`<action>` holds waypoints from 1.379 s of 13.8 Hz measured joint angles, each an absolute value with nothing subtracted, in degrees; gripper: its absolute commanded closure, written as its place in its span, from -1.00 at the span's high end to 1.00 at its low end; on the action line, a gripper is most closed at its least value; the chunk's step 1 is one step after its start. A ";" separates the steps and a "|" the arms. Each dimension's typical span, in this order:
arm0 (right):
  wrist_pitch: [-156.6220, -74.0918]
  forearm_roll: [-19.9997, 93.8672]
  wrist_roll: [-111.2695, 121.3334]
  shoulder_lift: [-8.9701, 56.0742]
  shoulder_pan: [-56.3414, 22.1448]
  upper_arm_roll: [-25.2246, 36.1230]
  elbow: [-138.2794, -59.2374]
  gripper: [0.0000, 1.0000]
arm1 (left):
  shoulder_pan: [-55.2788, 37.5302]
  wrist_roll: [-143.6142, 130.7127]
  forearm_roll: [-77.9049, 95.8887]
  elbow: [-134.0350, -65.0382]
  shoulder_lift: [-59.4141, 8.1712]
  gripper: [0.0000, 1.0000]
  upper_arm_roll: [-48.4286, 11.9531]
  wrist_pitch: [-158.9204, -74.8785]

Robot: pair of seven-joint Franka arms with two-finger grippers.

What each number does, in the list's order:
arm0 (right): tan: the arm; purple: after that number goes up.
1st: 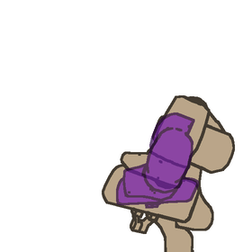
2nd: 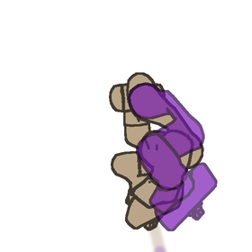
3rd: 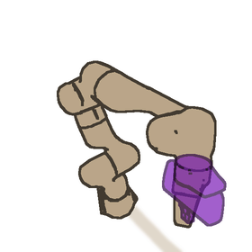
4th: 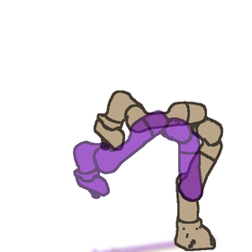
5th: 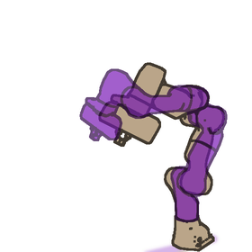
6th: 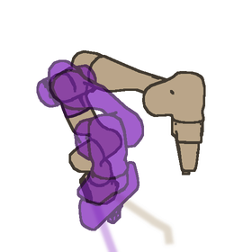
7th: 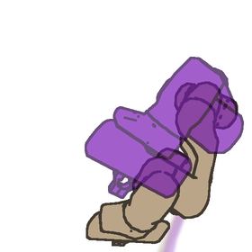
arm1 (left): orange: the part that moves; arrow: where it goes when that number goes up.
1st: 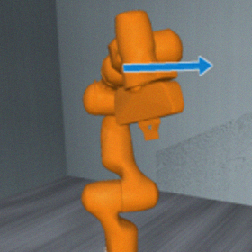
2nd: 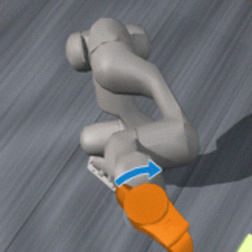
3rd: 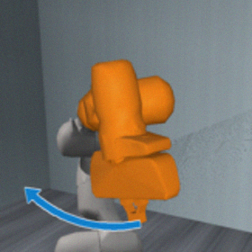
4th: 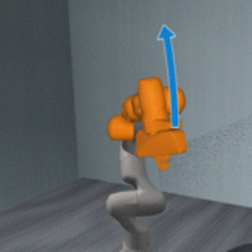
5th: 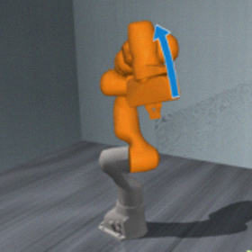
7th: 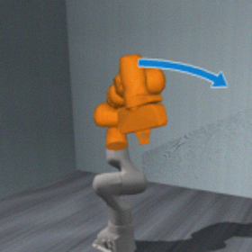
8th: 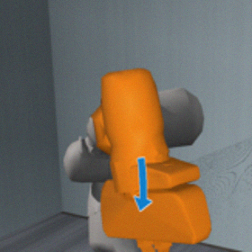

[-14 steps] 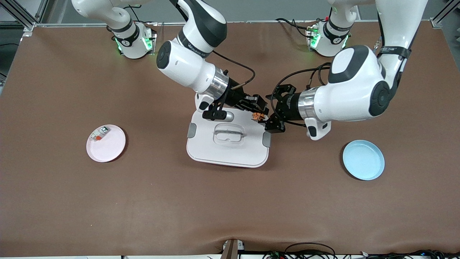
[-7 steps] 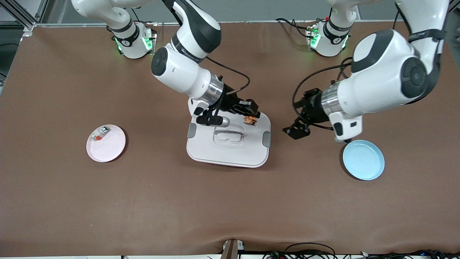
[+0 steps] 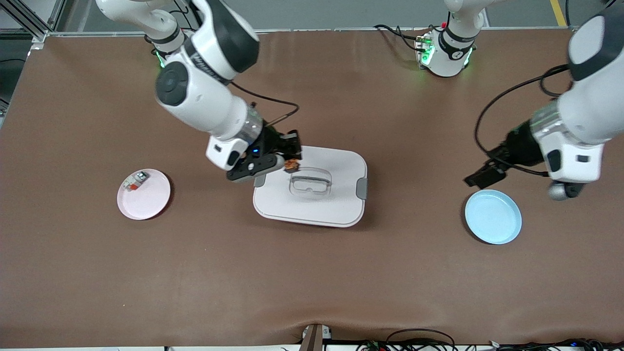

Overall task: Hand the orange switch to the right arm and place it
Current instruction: 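Carry the switch with the right gripper while the left gripper withdraws, then lower the switch onto the white plate and open the right gripper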

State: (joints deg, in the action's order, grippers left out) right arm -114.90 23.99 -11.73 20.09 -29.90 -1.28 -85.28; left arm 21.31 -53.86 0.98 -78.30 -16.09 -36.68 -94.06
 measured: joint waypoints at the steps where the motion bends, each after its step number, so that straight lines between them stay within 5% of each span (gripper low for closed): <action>1: -112.72 22.37 -7.64 19.58 -27.87 -1.21 -85.27 -1.00 | 22.42 -50.03 -0.67 -78.30 -15.60 1.00 -36.66 -93.05; 7: -103.34 5.11 21.76 17.73 -16.48 -1.07 -85.19 -1.00 | 22.46 -32.10 -8.44 -78.42 -12.46 1.00 -34.41 -89.64; 11: -102.79 0.44 46.42 17.70 -7.17 -0.93 -85.57 -1.00 | 13.70 -17.43 -7.96 -80.54 -6.72 1.00 -19.32 -88.64; 15: -109.73 -1.09 62.76 17.91 -0.12 -0.91 -89.99 -1.00 | 4.35 -8.69 -4.20 -84.89 -1.08 1.00 -6.27 -87.51; 19: -122.32 -1.33 70.65 18.44 3.04 -0.94 -98.46 -1.00 | 3.21 -6.24 -2.40 -88.79 2.57 1.00 -3.92 -87.48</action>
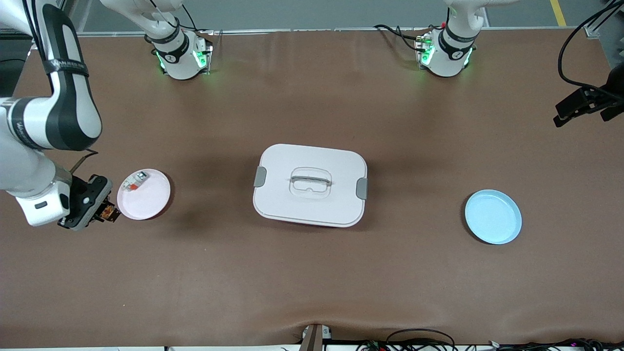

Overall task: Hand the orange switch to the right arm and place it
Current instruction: 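Lower the switch onto the white plate and open the right gripper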

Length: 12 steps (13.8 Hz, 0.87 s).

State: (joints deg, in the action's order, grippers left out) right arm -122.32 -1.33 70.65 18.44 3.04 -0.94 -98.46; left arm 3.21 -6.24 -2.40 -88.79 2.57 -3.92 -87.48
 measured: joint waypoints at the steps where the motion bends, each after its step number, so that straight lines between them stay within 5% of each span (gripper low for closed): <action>1: -124.71 -1.37 71.29 18.62 3.43 -0.95 -100.27 -1.00 | 3.03 -6.24 -2.40 -89.16 2.94 1.00 -3.92 -87.48; 12: -140.53 -3.54 76.03 24.33 5.42 -0.99 -115.67 -1.00 | 2.40 -6.22 -2.37 -89.89 3.28 1.00 -5.87 -86.39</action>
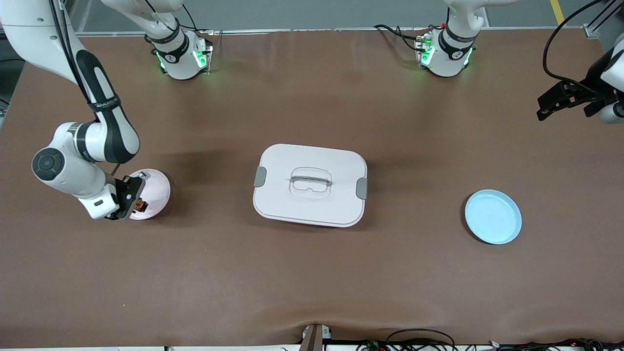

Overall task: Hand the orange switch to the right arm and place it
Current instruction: 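Lower the switch onto the white plate and open the right gripper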

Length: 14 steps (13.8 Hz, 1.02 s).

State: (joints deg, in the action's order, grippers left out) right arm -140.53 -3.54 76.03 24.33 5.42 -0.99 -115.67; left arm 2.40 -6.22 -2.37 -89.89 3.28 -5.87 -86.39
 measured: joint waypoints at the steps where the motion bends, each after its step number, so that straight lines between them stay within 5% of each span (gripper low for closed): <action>1: -141.94 -3.54 76.06 24.57 5.42 -1.04 -116.62 -1.00 | 2.41 -6.22 -2.37 -89.89 3.29 1.00 -5.87 -86.37; 14: -145.81 -3.58 82.85 26.30 6.56 -1.18 -120.42 -1.00 | 2.61 -6.22 -2.37 -89.89 3.44 1.00 -5.78 -86.37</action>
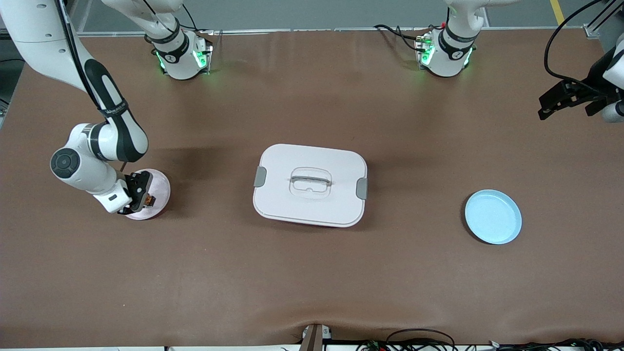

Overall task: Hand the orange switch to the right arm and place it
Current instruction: 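Lower the switch onto the white plate and open the right gripper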

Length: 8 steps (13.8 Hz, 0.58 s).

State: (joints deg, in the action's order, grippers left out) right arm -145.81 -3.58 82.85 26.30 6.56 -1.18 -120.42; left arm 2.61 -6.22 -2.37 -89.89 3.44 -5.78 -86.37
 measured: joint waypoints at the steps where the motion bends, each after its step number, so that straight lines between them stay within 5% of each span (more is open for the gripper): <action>1: -146.16 -3.58 82.85 26.33 6.56 -1.20 -120.84 -1.00 | 2.63 -6.22 -2.37 -89.88 3.45 1.00 -5.72 -86.37; 7: -147.33 -3.58 82.87 26.51 6.56 -1.28 -121.90 -0.95 | 2.90 -6.22 -1.83 -89.87 3.51 1.00 -5.47 -86.37; 8: -147.41 -3.58 82.87 26.51 6.56 -1.28 -121.92 0.08 | 2.92 -6.22 -1.77 -89.87 3.51 1.00 -5.40 -86.37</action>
State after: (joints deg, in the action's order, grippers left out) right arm -147.41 -3.58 82.87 26.51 6.56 -1.28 -121.92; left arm 2.92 -6.22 -1.77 -89.87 3.51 -5.40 -86.37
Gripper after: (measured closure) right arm 0.577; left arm 0.000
